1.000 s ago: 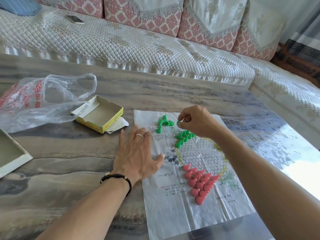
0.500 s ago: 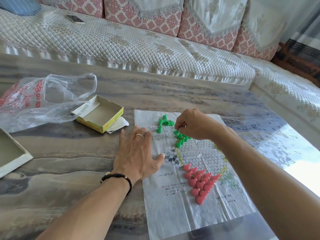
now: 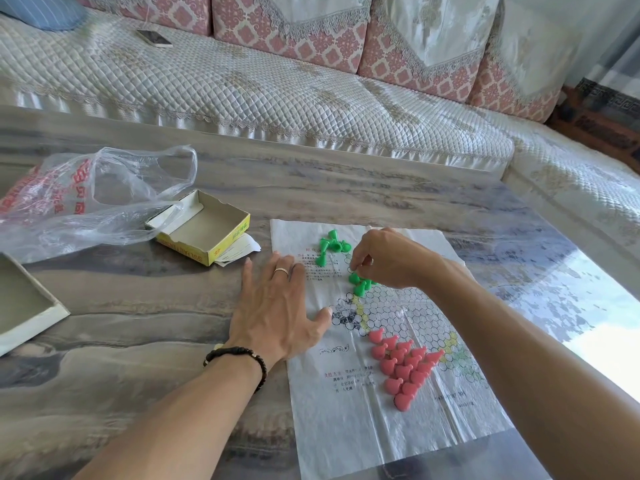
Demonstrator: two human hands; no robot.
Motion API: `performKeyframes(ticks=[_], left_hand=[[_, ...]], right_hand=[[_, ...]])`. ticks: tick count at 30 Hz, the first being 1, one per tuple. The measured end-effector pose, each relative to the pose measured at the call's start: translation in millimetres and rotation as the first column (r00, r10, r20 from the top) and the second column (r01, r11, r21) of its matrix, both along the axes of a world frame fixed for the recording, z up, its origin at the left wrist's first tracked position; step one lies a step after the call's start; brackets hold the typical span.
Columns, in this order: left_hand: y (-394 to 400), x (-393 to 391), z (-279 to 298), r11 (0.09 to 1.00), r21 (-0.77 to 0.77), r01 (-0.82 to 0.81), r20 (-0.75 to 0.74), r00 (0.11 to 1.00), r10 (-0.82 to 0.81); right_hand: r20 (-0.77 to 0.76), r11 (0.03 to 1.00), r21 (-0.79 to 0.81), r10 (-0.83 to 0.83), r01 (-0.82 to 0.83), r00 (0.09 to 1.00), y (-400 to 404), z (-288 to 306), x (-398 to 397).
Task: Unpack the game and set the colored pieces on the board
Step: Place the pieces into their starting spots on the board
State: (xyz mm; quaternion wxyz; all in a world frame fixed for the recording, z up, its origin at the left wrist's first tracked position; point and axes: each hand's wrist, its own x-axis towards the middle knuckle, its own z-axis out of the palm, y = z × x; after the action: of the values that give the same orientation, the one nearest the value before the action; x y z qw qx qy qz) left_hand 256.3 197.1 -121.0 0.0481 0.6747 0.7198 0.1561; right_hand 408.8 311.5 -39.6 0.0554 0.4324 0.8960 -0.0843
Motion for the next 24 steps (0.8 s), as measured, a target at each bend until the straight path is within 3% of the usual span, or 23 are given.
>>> performKeyframes(ticks=[12,24], left_hand=[[-1,1,2,1.0,-0.024,-0.013,0.002,1.0,0.014],[-1,1,3,1.0,-0.014,-0.002,0.002,1.0,0.002]], right_hand=[[-0.217,0.996,0.091,0.008,0.012,0.976,5,-16,-34],[-0.273,0.989,0.089,-0.09,0.119,0.958,19,-3,-16]])
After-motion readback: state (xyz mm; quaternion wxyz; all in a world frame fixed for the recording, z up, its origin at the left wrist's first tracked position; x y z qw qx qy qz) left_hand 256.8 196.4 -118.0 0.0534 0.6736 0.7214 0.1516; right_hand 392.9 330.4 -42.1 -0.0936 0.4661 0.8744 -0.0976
